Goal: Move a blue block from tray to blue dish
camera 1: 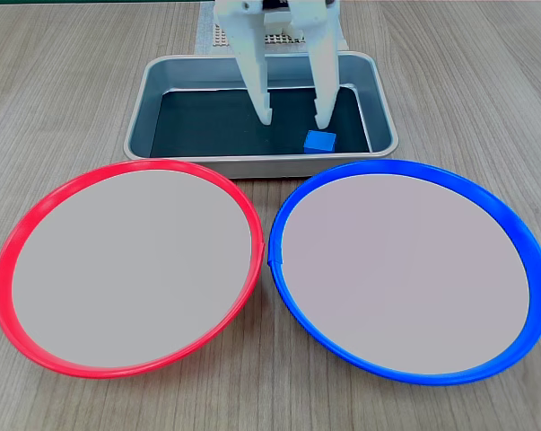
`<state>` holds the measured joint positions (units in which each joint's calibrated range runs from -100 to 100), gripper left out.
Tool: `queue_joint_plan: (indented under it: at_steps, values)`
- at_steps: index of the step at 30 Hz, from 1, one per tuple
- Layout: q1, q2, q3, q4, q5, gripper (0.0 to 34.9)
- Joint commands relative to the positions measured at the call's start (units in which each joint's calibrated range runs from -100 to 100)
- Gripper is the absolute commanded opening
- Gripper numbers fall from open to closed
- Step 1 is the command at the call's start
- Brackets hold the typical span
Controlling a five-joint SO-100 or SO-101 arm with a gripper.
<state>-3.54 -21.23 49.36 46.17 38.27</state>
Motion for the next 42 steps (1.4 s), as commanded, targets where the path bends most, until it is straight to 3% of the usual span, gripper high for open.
queue_joint_plan:
  at_steps: [1, 16, 17, 19, 24, 32, 42]
  values:
    - [-1.50, 4.13, -3.07, 0.68, 2.93, 17.9]
    - [-6.39, 14.11, -4.99, -3.20, 1.95, 17.5]
    - [-6.48, 14.28, -4.99, -3.45, 1.95, 14.8]
    - [-6.67, 14.45, -4.80, -4.03, 1.86, 2.6]
    - [-6.01, 11.29, -5.62, -3.12, 1.95, 1.6]
    - [-8.55, -0.39, -19.55, 6.04, -2.88, 0.5]
    - [-8.65, 24.43, -42.31, -7.25, -12.41, 0.4]
